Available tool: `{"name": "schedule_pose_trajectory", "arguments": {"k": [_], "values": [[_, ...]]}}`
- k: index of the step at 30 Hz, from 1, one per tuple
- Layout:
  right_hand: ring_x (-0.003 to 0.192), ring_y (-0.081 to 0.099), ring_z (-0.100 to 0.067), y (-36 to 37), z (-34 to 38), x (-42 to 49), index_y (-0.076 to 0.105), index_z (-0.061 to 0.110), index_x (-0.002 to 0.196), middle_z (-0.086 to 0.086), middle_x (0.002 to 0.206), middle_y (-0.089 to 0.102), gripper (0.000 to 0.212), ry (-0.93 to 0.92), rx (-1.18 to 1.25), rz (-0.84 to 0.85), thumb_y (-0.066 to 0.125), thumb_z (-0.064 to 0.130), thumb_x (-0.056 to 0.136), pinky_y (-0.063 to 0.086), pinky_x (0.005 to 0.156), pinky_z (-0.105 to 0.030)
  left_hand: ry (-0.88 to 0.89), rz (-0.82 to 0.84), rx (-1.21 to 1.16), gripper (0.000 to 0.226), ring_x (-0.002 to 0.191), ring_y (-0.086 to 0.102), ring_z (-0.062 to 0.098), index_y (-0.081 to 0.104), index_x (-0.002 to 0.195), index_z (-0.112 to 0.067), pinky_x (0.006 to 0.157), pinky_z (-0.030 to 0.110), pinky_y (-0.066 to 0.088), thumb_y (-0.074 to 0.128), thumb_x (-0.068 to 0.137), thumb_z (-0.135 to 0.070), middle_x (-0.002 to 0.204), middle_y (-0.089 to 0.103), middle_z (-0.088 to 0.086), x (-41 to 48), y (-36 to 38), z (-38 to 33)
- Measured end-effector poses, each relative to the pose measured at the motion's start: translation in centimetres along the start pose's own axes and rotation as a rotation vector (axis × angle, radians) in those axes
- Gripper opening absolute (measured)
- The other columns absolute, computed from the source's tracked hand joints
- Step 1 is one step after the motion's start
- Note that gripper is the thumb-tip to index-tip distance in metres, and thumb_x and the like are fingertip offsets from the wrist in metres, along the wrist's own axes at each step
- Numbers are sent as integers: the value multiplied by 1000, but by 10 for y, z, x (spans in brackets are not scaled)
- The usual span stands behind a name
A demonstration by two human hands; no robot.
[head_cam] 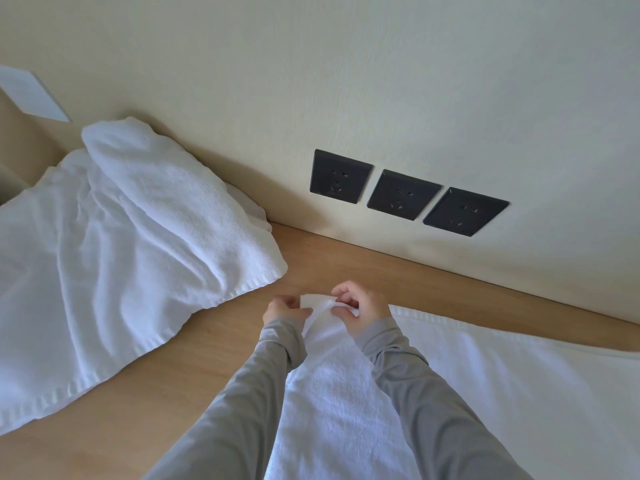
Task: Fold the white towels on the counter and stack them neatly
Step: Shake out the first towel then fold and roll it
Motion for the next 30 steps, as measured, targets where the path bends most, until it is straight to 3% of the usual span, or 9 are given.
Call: {"name": "schedule_pose_trajectory", "arguments": {"k": [3,6,11,13,16,19,23,27,30], "values": [[76,57,-14,-4,2,-1,69,9,91,-5,83,67,13,-10,1,-10,64,1,81,50,74,-26,-14,-3,-144,26,86,60,21,67,106,-14,80,30,48,70,81,-18,92,67,2,-5,2,0],[71,56,-15,-8,5,-2,68,9,83,-5,76,64,11,-10,27,-20,64,-1,79,49,71,-28,88,7,-295,11,78,67,21,70,82,-18,78,36,56,76,73,-18,80,70,1,-21,2,0],[77,55,-15,-8,11,1,65,4,86,-9,83,65,13,-19,70,-3,57,-5,81,44,73,-22,300,120,-357,11,58,58,6,71,69,-18,57,20,50,81,71,-22,65,66,-4,-46,-4,-10],[82,55,-17,-12,16,-1,64,2,86,-6,85,62,13,-47,84,-15,56,-8,81,44,78,-24,367,164,-382,10,59,58,5,71,71,-18,55,17,47,76,75,-10,65,67,-5,-51,-7,-15],[102,52,-19,-17,20,-4,61,-2,100,-4,102,56,22,-113,45,5,56,-11,81,42,95,-26,425,201,-359,15,71,61,16,71,78,-15,66,26,48,71,77,0,76,69,7,-58,-10,-20],[117,48,-15,-25,19,-7,54,2,123,-9,125,56,35,-28,50,236,53,-3,88,34,100,-18,483,223,-345,21,77,62,22,72,76,-17,72,33,50,70,77,3,79,70,9,-66,-11,-25],[97,52,-14,-46,20,-10,63,0,110,-10,104,62,26,-29,-32,353,64,3,85,37,82,-18,595,275,-300,29,72,64,12,73,71,-25,70,29,52,70,77,4,70,71,-7,-84,-8,-33],[86,55,-15,-67,17,-17,66,7,94,2,84,59,14,-59,-23,231,70,8,81,45,84,-30,597,325,-321,15,82,63,19,73,89,-16,78,36,52,62,87,-5,84,71,4,-101,-8,-33],[83,57,-15,-73,15,-26,62,16,87,10,79,59,15,-92,17,196,69,5,80,47,83,-32,664,306,-106,18,95,64,17,69,99,-26,89,31,50,65,87,-14,98,70,-3,-111,-11,-6]]}}
Point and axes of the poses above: each hand's wrist, its own x-axis towards the middle knuckle, its own y-axis out of the palm, z = x × y, the point moved 4 cm from there along x, towards the middle knuckle
